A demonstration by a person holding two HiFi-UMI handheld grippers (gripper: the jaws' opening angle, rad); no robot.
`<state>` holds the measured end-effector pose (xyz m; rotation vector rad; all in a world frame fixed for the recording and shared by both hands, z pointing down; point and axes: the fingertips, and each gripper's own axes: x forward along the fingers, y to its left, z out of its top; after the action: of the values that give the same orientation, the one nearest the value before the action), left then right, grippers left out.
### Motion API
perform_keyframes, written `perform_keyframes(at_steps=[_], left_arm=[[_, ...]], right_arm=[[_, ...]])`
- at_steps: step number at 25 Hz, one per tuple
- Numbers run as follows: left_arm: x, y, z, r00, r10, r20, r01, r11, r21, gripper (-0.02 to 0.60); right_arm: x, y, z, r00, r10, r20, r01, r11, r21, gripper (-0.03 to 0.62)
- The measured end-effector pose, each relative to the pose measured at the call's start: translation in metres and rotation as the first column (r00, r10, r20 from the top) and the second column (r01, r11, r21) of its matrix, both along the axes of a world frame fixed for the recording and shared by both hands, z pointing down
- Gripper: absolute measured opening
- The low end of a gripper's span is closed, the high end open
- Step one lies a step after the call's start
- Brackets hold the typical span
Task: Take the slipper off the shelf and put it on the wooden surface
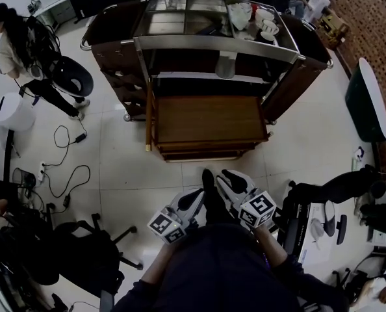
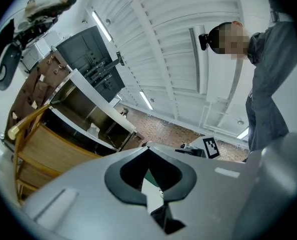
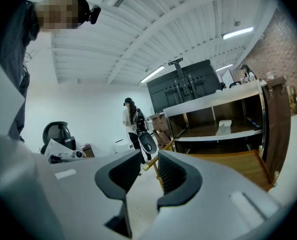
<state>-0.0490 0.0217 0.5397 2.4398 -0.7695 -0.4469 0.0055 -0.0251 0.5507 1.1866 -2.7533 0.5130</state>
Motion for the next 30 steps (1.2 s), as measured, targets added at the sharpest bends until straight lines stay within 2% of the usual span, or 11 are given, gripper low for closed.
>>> perform_keyframes(at_steps=[4,6,13,16,21,25,30], left_arm=[[0.007,-0.047,0.013,0.999,-0.031,0.026,0.033,0.998,-0.05,0.026],[0.014,-0.078,0.017,0.997,-0.05,0.053,0.054,0.996,-0.076,0.05],[0.052,-0.203,0.036,0.976,-0.116,0.183,0.143,0.979,-0.142,0.238],[0.068,-0.254,0.036,0.963,-0.132,0.233,0.169,0.975,-0.145,0.242],[0.093,-0.318,0.035,0.952,-0.139,0.273,0.181,0.974,-0.134,0.315],[0.097,-0.346,0.042,0.946,-0.148,0.289,0.2,0.967,-0.158,0.328],[0.098,-0.361,0.039,0.944,-0.146,0.296,0.201,0.966,-0.165,0.328]], right_arm=[[0.016,-0.073,0.016,1.0,-0.008,-0.026,0.008,1.0,0.0,0.101],[0.027,-0.117,0.025,0.999,-0.008,-0.038,0.008,1.0,-0.006,0.104],[0.067,-0.281,0.063,0.994,0.005,-0.112,-0.008,1.0,-0.021,0.158],[0.089,-0.353,0.081,0.989,0.056,-0.14,-0.058,0.998,-0.013,0.167],[0.12,-0.455,0.107,0.976,0.128,-0.177,-0.129,0.992,0.004,0.19],[0.127,-0.517,0.129,0.961,0.149,-0.233,-0.153,0.988,0.0,0.206],[0.131,-0.575,0.159,0.926,0.18,-0.333,-0.193,0.981,-0.008,0.222]])
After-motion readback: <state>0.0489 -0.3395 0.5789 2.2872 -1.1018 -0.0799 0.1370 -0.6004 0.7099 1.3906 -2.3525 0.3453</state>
